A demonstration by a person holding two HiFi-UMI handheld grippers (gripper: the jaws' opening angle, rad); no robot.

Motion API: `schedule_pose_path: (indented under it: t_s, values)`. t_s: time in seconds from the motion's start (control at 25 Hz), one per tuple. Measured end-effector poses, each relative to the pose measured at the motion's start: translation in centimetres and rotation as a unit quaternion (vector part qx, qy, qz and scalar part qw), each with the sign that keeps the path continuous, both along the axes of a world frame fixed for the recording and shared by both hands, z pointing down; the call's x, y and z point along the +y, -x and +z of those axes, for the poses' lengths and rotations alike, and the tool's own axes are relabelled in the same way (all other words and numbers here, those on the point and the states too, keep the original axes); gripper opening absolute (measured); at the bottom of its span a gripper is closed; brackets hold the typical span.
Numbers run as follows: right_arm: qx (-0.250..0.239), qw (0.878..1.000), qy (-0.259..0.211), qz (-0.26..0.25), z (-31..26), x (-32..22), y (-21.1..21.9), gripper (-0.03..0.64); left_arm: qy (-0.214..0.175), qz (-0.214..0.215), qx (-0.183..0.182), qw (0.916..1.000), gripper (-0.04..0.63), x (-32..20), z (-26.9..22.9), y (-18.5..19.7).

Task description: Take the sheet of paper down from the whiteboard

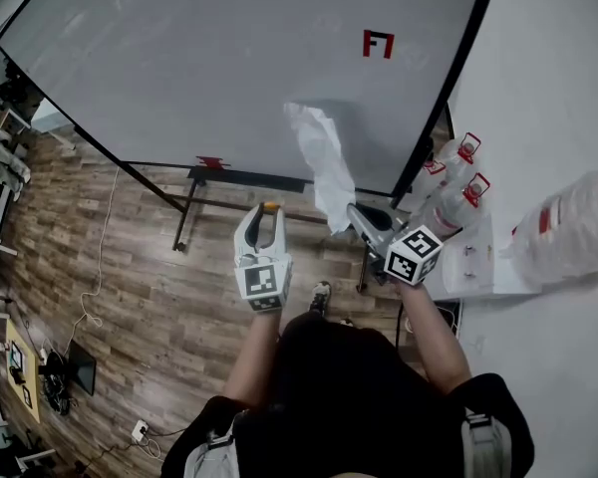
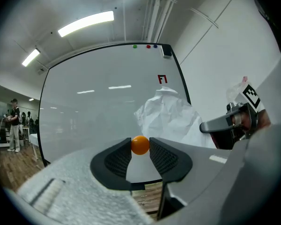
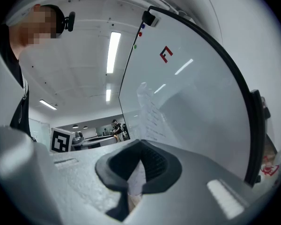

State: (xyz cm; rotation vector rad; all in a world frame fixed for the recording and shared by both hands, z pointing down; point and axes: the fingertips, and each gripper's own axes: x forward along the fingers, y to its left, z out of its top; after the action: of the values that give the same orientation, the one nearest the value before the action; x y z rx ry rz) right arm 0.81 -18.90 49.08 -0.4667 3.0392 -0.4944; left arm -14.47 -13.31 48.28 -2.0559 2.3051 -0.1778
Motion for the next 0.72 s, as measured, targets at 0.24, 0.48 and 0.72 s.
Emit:
schedule_pose_path:
  t_s: [0.24, 0.48, 0.72]
  values:
    - [0.009, 1.000, 0.002, -0.015, 1.1, 2.8, -0.5, 0.005, 0.009, -0.006, -0.004, 0.9999, 0.132, 2.6, 0.5, -0.9]
    - [0.016, 1.000, 0.012, -0.022, 2.7, 4.4, -1.3, 0.004, 0.021, -0.005, 0.000, 0.9998, 0.132, 3.9, 1.8, -1.8]
    - [0.022, 0.999, 0.016, -0.018, 3.5, 4.8, -2.0, 0.005, 0.027, 0.003, -0.002, 0.9996, 0.132, 3.9, 2.1, -2.7]
